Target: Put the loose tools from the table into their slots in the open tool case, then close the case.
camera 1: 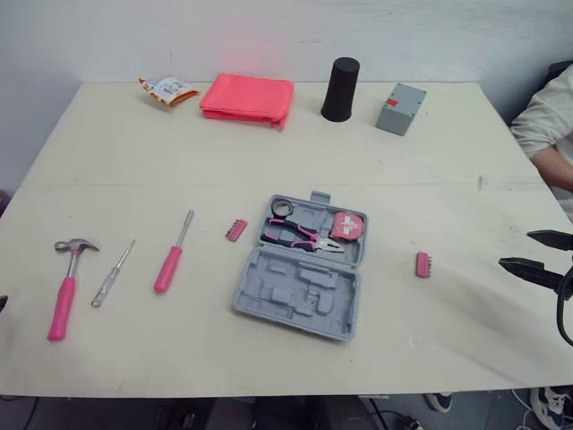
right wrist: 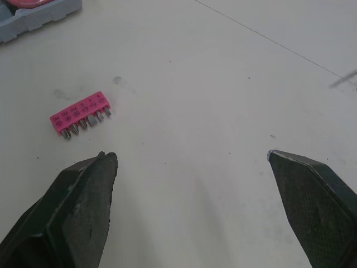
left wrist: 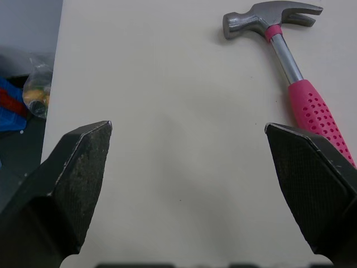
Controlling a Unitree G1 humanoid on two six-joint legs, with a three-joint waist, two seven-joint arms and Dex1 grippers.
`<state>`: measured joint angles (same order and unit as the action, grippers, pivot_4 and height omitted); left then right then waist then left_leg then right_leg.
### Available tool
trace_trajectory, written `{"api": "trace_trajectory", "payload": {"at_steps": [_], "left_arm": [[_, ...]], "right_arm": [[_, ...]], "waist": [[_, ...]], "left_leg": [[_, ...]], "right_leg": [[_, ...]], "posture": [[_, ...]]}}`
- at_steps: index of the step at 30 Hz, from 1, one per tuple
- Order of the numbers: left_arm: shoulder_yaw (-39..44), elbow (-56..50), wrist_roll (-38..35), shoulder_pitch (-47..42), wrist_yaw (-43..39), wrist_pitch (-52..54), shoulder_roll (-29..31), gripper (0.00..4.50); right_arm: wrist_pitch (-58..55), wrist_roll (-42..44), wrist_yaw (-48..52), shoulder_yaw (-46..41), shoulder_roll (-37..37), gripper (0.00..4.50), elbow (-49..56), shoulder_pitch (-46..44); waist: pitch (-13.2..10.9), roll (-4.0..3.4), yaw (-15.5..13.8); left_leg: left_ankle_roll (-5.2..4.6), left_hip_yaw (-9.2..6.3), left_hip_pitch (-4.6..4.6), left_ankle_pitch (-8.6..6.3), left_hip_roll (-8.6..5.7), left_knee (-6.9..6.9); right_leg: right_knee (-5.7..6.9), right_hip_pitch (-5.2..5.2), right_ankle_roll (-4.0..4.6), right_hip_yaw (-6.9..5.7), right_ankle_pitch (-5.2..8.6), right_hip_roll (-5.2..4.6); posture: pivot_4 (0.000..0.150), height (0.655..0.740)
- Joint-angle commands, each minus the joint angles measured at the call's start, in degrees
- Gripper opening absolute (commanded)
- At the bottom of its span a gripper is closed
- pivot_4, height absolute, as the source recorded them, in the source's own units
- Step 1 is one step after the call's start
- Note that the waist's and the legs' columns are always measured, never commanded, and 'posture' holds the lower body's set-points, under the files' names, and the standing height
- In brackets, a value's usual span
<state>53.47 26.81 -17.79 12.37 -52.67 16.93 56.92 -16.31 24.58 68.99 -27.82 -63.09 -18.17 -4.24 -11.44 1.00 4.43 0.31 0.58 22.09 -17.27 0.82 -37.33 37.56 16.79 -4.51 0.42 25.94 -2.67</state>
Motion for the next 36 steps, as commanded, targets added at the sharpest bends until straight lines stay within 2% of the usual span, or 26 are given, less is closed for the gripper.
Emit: {"api": "trace_trajectory", "payload": {"at_steps": [1,5,9,12,17,20,24,27,28,36], "left_arm": [[0.6,-0.26,-1.11,0.36,0.03,-0.71,0.78,4.47],[-1.14,-4.18,-1.56,-0.39,0.36,0.57,0.69,4.47],[-6.94,-16.51,-4.69,-2.64,-1.06,5.67,0.05,4.47],[-12.93,-25.63,-6.29,-4.17,-1.71,8.74,0.01,4.47],[-29.36,-34.29,-5.55,-16.02,0.34,12.23,-0.34,4.47],[-39.81,-33.73,-2.71,-25.71,1.94,13.44,-3.15,3.76],[-51.59,-31.48,1.08,-35.47,2.39,14.07,-9.41,1.95],[-56.94,-28.48,4.66,-38.59,3.73,12.66,-13.22,0.5],[-58.69,-27.79,5.75,-39.06,3.7,11.93,-14.24,0.03],[-64.27,-23.5,9.19,-43.35,3.29,8.42,-20.93,0.03]], "right_arm": [[-0.08,0.62,-0.47,-1.35,0.21,4.5,1.77,-0.17],[-0.35,1.21,-2.93,-2.14,2.92,4.5,5.4,1.36],[-5.03,4.54,-6.44,-3.68,6.58,4.5,15.94,4.23],[-7.99,6.75,-8.46,-3.5,9.36,4.5,25.34,7.33],[-12.24,8.13,-13.78,0.58,13.1,4.5,38.34,9.93],[-13.06,6.07,-16.54,4.97,14.01,3.76,41.76,9.83],[-13.26,3.2,-18.95,12.22,14.93,1.82,44.7,9.15],[-12.71,1.37,-20.01,16.18,15.55,0.18,44.99,8.14],[-12.66,0.88,-20.11,17.35,15.71,0.0,45.0,7.76],[-11.4,-2.83,-20.4,23.18,16.48,0.0,44.07,5.58]], "waist": [[0.0,0.0,0.02],[0.0,0.0,-0.07],[0.0,0.0,-0.88],[0.0,-0.01,-1.49],[0.0,-0.01,-2.53],[0.0,-0.01,-2.84],[0.0,-0.01,-2.84],[0.0,0.0,-2.74],[0.0,0.0,-2.74],[0.0,0.0,-3.15]], "left_leg": [[0.0,0.0,0.0,0.0,0.0,0.0],[0.01,0.0,0.0,0.0,0.0,-0.01],[0.03,-0.01,0.05,0.02,0.0,-0.05],[0.24,-0.02,0.08,0.13,0.0,-0.08],[0.32,-0.04,0.16,0.18,0.0,-0.1],[0.33,-0.01,0.14,0.19,-0.01,-0.12],[0.31,-0.01,0.23,0.17,-0.01,-0.28],[0.27,-0.01,0.33,0.15,0.0,-0.43],[0.27,-0.01,0.36,0.15,0.01,-0.45],[0.25,-0.11,0.43,0.14,0.02,-0.66]], "right_leg": [[0.0,0.0,0.0,0.0,0.0,0.0],[0.03,0.0,0.0,0.0,0.0,0.0],[0.06,0.0,0.0,0.0,0.0,0.0],[0.07,0.0,0.0,0.0,0.0,0.0],[0.07,0.0,-0.01,-0.01,0.0,0.11],[0.08,-0.04,-0.03,0.03,-0.01,0.13],[0.17,-0.03,-0.04,0.02,-0.02,0.18],[0.19,0.01,-0.05,0.02,-0.02,0.24],[0.18,0.02,-0.05,0.01,-0.02,0.26],[0.22,0.01,-0.05,-0.06,-0.03,0.25]], "posture": [[0.15,0.7361],[0.15,0.7361],[0.15,0.7361],[0.15,0.7361],[0.15,0.7361],[0.15,0.7361],[0.15,0.7361],[0.15,0.7361],[0.15,0.7361],[0.15,0.7361]]}}
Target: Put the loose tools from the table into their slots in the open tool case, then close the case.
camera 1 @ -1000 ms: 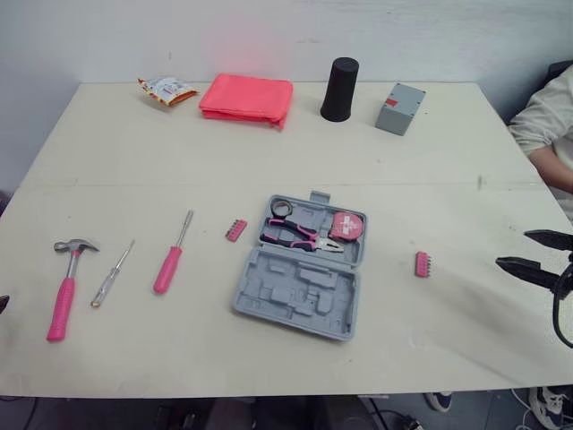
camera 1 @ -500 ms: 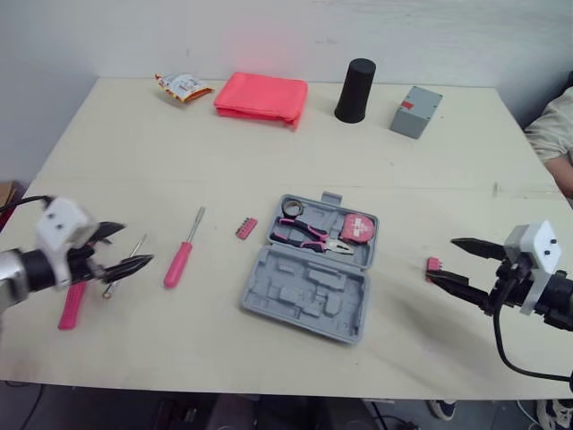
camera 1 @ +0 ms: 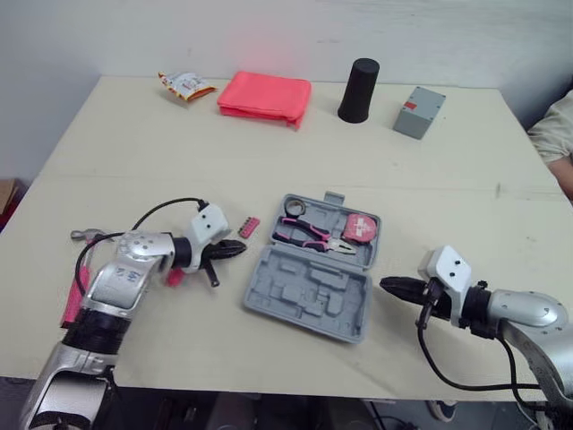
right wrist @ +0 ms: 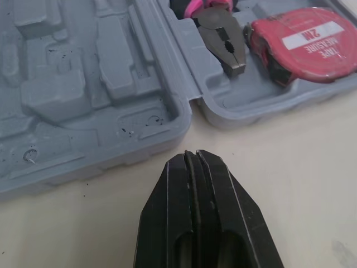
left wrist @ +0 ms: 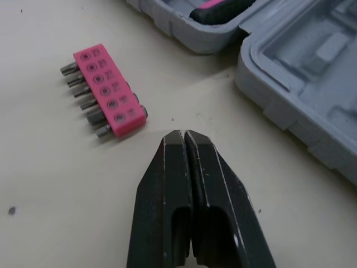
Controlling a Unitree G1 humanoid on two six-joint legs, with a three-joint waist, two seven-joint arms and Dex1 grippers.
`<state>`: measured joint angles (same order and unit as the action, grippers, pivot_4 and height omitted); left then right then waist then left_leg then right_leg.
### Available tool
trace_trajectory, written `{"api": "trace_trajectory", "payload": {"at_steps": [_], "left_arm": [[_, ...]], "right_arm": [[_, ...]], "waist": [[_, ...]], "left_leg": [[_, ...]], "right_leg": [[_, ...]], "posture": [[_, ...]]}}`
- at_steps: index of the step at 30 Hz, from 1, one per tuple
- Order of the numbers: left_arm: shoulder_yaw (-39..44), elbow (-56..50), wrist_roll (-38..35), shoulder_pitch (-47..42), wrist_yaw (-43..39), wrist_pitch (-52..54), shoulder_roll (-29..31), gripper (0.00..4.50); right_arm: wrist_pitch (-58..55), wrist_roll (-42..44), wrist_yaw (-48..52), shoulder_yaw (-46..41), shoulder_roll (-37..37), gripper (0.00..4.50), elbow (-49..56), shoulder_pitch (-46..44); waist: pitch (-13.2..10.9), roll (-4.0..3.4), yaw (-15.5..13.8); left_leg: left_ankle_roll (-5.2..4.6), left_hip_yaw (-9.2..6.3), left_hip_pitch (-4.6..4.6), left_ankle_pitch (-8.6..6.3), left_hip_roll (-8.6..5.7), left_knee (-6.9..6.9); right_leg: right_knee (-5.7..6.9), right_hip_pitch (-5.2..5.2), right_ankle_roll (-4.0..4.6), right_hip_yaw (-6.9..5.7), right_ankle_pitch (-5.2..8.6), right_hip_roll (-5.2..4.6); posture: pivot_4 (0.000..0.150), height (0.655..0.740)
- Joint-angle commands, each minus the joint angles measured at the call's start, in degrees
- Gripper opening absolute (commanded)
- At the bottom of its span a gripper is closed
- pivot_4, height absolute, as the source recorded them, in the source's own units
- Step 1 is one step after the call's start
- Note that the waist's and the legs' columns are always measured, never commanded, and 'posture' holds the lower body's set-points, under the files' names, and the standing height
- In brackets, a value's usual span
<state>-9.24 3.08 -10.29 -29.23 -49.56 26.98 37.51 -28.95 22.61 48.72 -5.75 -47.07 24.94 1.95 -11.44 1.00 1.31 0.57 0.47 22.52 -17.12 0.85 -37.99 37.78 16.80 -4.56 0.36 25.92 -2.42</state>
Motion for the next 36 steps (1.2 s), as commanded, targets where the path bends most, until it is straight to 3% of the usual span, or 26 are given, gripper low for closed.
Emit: {"api": "trace_trajectory", "payload": {"at_steps": [1,13,25,30,33,36], "left_arm": [[-2.41,1.01,2.55,-2.29,0.53,-2.03,-2.39,0.03],[-3.01,3.53,3.69,-5.15,0.95,-0.76,-9.04,0.03],[-4.63,-8.8,1.24,1.87,-6.68,3.81,-4.52,0.03],[-3.12,-12.15,1.69,4.24,-2.91,8.76,-4.69,0.03],[-1.43,-13.89,1.16,5.93,-1.59,10.0,-4.08,0.03],[6.71,-18.95,-3.44,8.8,-0.02,10.56,-3.52,0.03]], "right_arm": [[1.53,-1.23,-0.08,1.67,0.59,0.0,0.65,-0.85],[3.92,-4.44,-0.46,3.48,1.59,0.0,-4.44,-4.69],[5.05,-4.06,4.34,6.07,2.23,0.0,-9.81,-10.4],[4.99,-4.17,4.96,5.89,2.33,0.0,-10.15,-10.62],[5.54,-5.05,4.36,4.86,1.71,0.0,-10.25,-10.13],[4.14,-3.38,5.15,-0.11,-1.03,0.0,-8.86,-8.25]], "waist": [[0.0,0.0,-0.08],[0.0,0.0,-0.3],[0.0,0.0,-0.04],[0.0,0.0,-0.06],[0.0,0.0,0.04],[0.0,-0.01,0.14]], "left_leg": [[0.0,0.0,0.0,0.0,0.0,0.0],[-0.01,-0.03,0.03,-0.01,-0.01,-0.04],[-0.02,-0.04,0.03,-0.01,-0.01,-0.04],[-0.02,-0.06,0.01,-0.01,-0.01,-0.04],[-0.03,-0.06,-0.01,-0.02,-0.01,-0.04],[-0.03,-0.06,0.0,-0.02,0.0,-0.03]], "right_leg": [[0.0,0.0,0.0,0.0,0.0,0.0],[0.01,-0.01,-0.01,-0.05,-0.01,0.01],[0.01,-0.01,-0.01,-0.04,-0.01,0.0],[-0.01,-0.07,-0.01,-0.04,-0.01,0.0],[-0.02,-0.09,-0.01,-0.04,-0.01,-0.01],[-0.02,-0.08,-0.01,-0.04,-0.01,0.0]], "posture": [[0.15,0.7361],[0.15,0.7361],[0.15,0.7361],[0.15,0.7361],[0.15,0.7361],[0.15,0.7361]]}}
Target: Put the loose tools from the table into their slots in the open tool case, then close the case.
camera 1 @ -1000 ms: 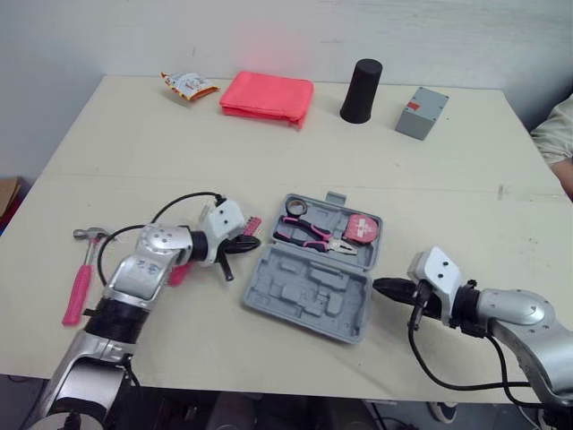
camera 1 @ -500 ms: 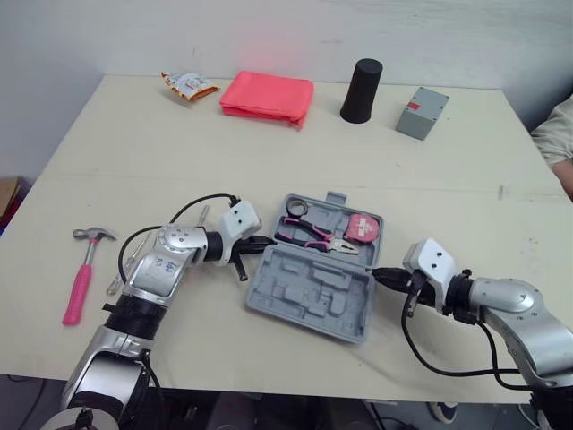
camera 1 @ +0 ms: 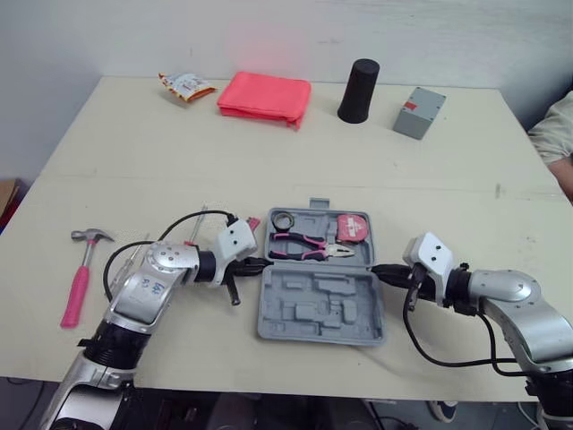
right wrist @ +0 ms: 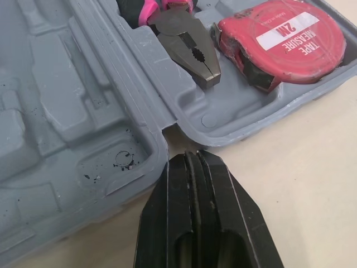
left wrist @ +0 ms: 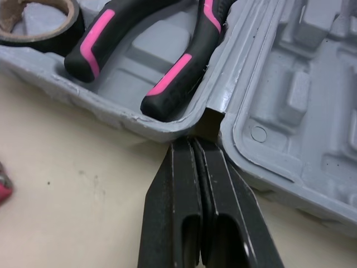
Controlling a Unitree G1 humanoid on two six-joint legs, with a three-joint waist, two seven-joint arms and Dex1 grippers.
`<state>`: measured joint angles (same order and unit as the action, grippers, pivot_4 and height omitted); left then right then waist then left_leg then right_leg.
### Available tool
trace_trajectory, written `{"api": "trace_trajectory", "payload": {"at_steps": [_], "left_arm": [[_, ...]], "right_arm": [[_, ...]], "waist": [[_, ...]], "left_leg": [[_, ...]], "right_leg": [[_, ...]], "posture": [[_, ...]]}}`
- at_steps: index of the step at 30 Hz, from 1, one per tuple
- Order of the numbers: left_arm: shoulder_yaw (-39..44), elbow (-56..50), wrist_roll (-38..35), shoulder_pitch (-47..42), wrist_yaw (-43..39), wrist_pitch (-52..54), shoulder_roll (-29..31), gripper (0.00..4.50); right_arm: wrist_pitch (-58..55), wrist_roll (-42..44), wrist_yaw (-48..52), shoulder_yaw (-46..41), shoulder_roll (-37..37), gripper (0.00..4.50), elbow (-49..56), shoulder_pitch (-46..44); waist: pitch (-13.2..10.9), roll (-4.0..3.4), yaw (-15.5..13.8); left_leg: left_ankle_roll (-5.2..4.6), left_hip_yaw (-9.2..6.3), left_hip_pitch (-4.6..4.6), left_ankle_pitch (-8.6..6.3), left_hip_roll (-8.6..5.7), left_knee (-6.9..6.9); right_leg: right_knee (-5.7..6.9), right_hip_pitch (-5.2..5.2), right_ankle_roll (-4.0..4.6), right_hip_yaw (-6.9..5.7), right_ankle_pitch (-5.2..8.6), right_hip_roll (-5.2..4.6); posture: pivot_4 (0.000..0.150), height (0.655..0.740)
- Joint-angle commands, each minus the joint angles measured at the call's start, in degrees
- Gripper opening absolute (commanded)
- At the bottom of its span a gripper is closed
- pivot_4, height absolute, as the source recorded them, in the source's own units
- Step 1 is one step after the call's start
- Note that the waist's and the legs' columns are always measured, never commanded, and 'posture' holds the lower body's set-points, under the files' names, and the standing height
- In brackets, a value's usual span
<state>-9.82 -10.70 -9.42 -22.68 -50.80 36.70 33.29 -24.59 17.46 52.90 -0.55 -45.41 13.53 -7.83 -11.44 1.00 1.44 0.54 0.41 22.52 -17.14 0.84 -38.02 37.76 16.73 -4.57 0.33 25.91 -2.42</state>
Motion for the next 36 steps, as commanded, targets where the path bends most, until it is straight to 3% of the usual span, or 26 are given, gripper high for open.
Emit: {"api": "trace_trajectory", "payload": {"at_steps": [1,6,8,11,14,16,19,22,27,32,36], "left_arm": [[10.53,-7.23,-6.72,3.39,1.49,1.88,0.8,0.03],[34.73,-19.79,-22.69,18.73,-1.99,14.63,6.36,0.03],[45.37,-21.63,-26.91,26.08,-3.73,16.99,7.98,0.0],[65.94,-13.76,-26.35,37.28,-2.94,18.13,7.83,0.76],[76.13,-4.39,-23.36,46.7,-2.15,14.09,8.63,2.08],[78.35,-0.06,-20.33,52.31,-3.7,8.09,9.29,3.03],[82.22,5.29,-19.54,54.84,-2.04,4.04,10.24,4.44],[83.88,6.62,-19.29,56.98,-1.77,1.74,10.35,4.48],[82.22,-1.75,-22.5,57.81,-0.72,2.63,8.56,4.48],[74.24,-10.02,-24.57,53.24,3.28,5.72,9.54,4.48],[63.77,-11.33,-20.44,50.14,5.66,3.39,10.97,4.48]], "right_arm": [[-0.6,2.48,1.27,-7.18,-3.65,0.0,3.08,2.36],[-4.14,9.49,6.39,-21.89,-8.8,0.0,3.09,8.9],[-5.54,11.77,8.91,-27.15,-10.62,0.69,1.28,10.74],[-6.43,11.67,14.77,-33.14,-16.22,1.76,-6.91,12.6],[-3.58,10.1,17.15,-33.98,-19.84,3.23,-15.08,11.64],[-1.65,9.58,18.06,-33.38,-20.92,4.31,-20.18,9.39],[2.86,6.81,18.8,-30.7,-22.07,4.5,-27.61,5.66],[3.91,6.55,19.26,-28.84,-22.25,4.5,-31.5,1.74],[1.74,8.26,19.36,-24.01,-20.08,4.5,-29.0,-5.03],[-7.64,15.77,17.84,-19.47,-15.38,4.5,-15.95,-12.32],[-15.89,24.71,15.55,-14.86,-9.77,4.5,-4.0,-19.81]], "waist": [[-0.01,-0.01,-0.04],[-0.01,-0.01,0.24],[-0.01,-0.02,0.2],[-0.04,-0.04,0.27],[-0.03,0.07,0.51],[-0.03,0.07,0.49],[-0.03,0.06,0.25],[-0.03,0.03,0.11],[-0.05,-0.05,0.76],[-0.08,-0.14,1.49],[-0.15,-0.25,1.85]], "left_leg": [[-0.01,-0.01,0.01,0.0,0.0,0.02],[-0.02,-0.04,0.01,-0.01,0.01,0.07],[-0.02,-0.03,-0.03,-0.02,0.02,0.13],[-0.04,-0.05,-0.22,-0.02,0.01,0.1],[-0.29,0.02,-0.29,-0.19,0.0,0.18],[-0.38,0.02,-0.33,-0.24,0.02,0.26],[-0.45,0.05,-0.34,-0.28,0.01,0.27],[-0.45,0.0,-0.32,-0.3,-0.01,0.39],[-0.35,0.07,-0.31,-0.24,-0.02,0.65],[-0.23,0.05,-0.34,-0.1,-0.01,0.69],[-0.02,0.05,-0.32,0.02,0.0,0.7]], "right_leg": [[-0.01,0.0,0.0,-0.01,0.0,0.0],[-0.12,-0.05,0.0,-0.03,0.0,-0.01],[-0.14,-0.05,0.0,-0.01,0.0,0.0],[-0.4,-0.24,0.0,0.01,0.0,-0.06],[-0.59,-0.25,0.01,0.04,0.0,-0.05],[-0.68,-0.28,0.01,0.06,0.0,-0.08],[-0.74,-0.31,0.01,0.07,0.0,-0.21],[-0.76,-0.26,0.01,0.03,0.0,-0.26],[-0.84,-0.15,0.02,0.04,0.0,-0.26],[-0.7,-0.13,0.02,0.03,0.0,-0.21],[-0.65,-0.08,0.02,0.05,0.0,-0.12]], "posture": [[0.15,0.7361],[0.15,0.7361],[0.15,0.7361],[0.15,0.7361],[0.15,0.7361],[0.15,0.7361],[0.15,0.7361],[0.15,0.7361],[0.15,0.7361],[0.15,0.7361],[0.15,0.7361]]}}
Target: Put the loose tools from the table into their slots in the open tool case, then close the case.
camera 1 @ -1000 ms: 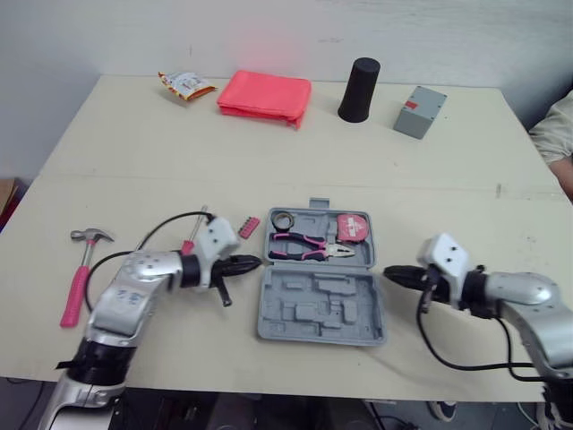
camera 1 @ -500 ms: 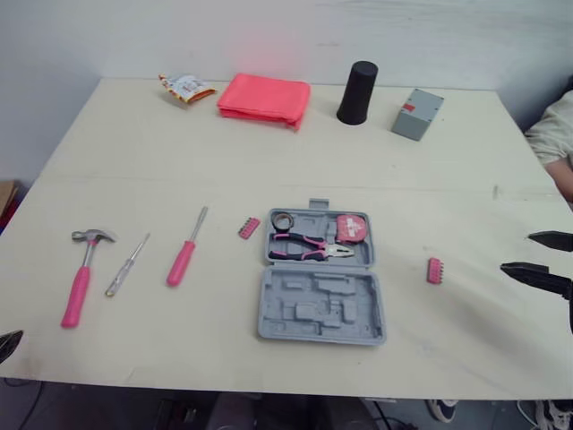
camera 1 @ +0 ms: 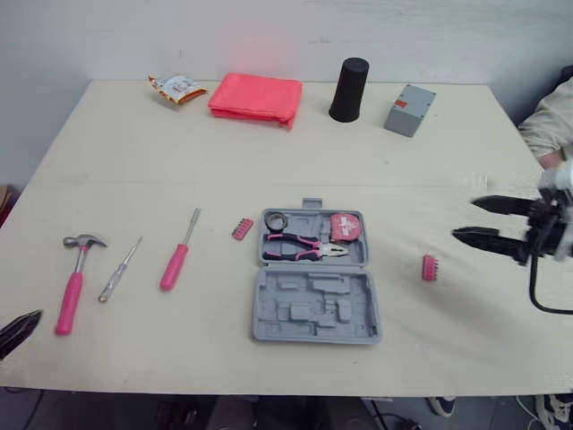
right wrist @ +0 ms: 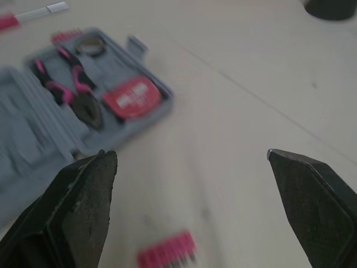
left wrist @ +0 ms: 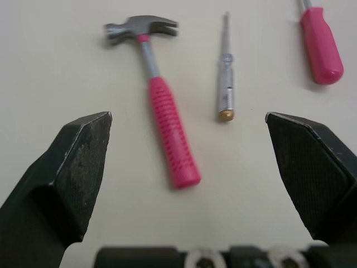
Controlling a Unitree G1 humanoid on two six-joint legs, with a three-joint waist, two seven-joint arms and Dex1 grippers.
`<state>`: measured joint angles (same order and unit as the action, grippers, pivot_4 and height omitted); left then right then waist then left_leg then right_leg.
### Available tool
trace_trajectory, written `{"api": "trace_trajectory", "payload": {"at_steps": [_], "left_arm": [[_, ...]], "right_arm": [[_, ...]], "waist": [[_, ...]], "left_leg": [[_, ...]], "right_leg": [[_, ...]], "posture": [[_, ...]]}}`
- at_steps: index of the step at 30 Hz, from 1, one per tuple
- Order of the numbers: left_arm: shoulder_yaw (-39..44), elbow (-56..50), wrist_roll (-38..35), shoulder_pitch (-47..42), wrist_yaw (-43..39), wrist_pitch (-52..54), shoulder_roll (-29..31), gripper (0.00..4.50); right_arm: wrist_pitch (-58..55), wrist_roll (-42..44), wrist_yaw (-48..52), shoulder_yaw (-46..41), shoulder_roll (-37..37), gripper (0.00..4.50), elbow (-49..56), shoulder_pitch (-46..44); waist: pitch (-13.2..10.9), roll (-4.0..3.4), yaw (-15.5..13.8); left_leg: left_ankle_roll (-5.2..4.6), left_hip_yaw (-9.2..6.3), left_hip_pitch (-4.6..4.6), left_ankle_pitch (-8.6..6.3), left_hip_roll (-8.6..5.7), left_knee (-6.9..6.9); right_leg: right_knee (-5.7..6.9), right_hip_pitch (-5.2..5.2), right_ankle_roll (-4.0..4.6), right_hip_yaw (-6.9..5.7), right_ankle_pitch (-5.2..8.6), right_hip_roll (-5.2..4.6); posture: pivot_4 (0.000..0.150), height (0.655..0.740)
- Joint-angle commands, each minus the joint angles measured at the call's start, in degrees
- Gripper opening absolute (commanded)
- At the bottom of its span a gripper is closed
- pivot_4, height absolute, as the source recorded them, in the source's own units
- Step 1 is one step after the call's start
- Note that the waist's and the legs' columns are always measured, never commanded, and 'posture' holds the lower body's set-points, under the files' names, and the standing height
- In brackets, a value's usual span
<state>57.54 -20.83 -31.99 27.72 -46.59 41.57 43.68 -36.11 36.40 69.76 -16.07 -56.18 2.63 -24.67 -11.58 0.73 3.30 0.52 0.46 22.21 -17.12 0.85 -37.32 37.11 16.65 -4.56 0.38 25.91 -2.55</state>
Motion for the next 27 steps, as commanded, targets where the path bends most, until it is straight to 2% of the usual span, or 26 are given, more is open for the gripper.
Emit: {"api": "trace_trajectory", "payload": {"at_steps": [1,5,7,14,17,18,19,21,26,27], "left_arm": [[-5.0,-0.73,2.45,-0.84,1.72,-1.68,0.69,4.48],[-13.54,4.78,4.48,-7.57,3.3,-6.0,-0.44,4.48],[-16.41,7.24,6.03,-9.85,4.07,-7.57,-0.46,4.48],[-22.41,12.75,9.47,-14.9,8.32,-8.78,-0.71,4.48],[-23.0,12.17,7.89,-14.41,7.18,-8.86,-1.53,4.48],[-23.13,11.29,7.53,-13.38,6.63,-8.73,-1.76,3.94],[-23.01,10.61,7.38,-12.67,6.67,-8.43,-1.96,3.66],[-21.68,10.1,6.31,-12.29,7.02,-7.55,-2.34,2.78],[-21.09,10.6,5.37,-13.31,7.52,-8.02,-2.7,0.35],[-21.1,10.55,5.11,-13.99,7.98,-7.88,-2.79,0.04]], "right_arm": [[-5.81,7.21,-2.12,1.43,2.2,4.5,8.36,-4.58],[-12.44,17.69,-4.43,5.76,9.48,4.5,15.52,-12.52],[-13.83,19.83,-4.88,7.11,11.12,4.5,17.59,-14.04],[-13.93,21.74,-6.06,9.11,13.35,4.5,20.16,-15.95],[-13.85,22.11,-6.24,8.8,13.07,4.5,20.32,-15.62],[-13.71,22.02,-6.25,8.72,12.92,4.5,20.32,-15.49],[-13.59,21.94,-6.19,8.63,12.72,4.5,20.31,-15.4],[-13.54,21.96,-5.99,8.36,12.3,4.5,20.13,-15.45],[-13.63,22.65,-5.89,7.68,11.54,4.5,19.96,-15.6],[-13.57,22.66,-5.83,7.6,11.37,4.5,20.04,-15.46]], "waist": [[0.0,0.02,-0.04],[-0.01,0.04,-0.24],[0.01,0.08,-0.47],[0.05,0.18,-1.41],[0.05,0.18,-1.47],[0.05,0.18,-1.34],[0.06,0.18,-1.28],[0.05,0.18,-1.3],[0.05,0.18,-1.53],[0.05,0.19,-1.55]], "left_leg": [[0.04,-0.01,0.04,0.02,0.01,0.02],[0.05,0.02,0.11,-0.02,0.0,0.01],[0.05,-0.03,0.14,-0.02,0.0,0.01],[-0.04,-0.05,0.23,-0.06,-0.02,-0.15],[-0.03,-0.07,0.19,-0.06,-0.02,-0.18],[-0.03,-0.07,0.18,-0.06,-0.02,-0.17],[-0.03,-0.06,0.17,-0.06,-0.02,-0.16],[-0.03,-0.05,0.16,-0.06,-0.02,-0.14],[-0.03,-0.06,0.16,-0.06,-0.02,-0.16],[-0.03,-0.06,0.17,-0.06,-0.02,-0.16]], "right_leg": [[-0.03,0.02,0.0,-0.01,0.0,0.03],[-0.1,0.03,0.0,-0.01,0.0,0.0],[-0.06,0.03,0.0,-0.04,0.0,0.0],[-0.02,0.03,-0.07,-0.07,-0.05,-0.08],[-0.04,0.03,-0.07,-0.07,-0.05,-0.08],[-0.05,0.04,-0.07,-0.07,-0.05,-0.08],[-0.04,0.04,-0.07,-0.06,-0.05,-0.08],[-0.04,0.03,-0.07,-0.06,-0.05,-0.08],[-0.09,0.03,-0.07,-0.07,-0.05,-0.08],[-0.09,0.03,-0.07,-0.07,-0.05,-0.08]], "posture": [[0.15,0.7361],[0.15,0.7361],[0.15,0.7361],[0.15,0.7361],[0.15,0.7361],[0.15,0.7361],[0.15,0.7361],[0.15,0.7361],[0.15,0.7361],[0.15,0.7361]]}}
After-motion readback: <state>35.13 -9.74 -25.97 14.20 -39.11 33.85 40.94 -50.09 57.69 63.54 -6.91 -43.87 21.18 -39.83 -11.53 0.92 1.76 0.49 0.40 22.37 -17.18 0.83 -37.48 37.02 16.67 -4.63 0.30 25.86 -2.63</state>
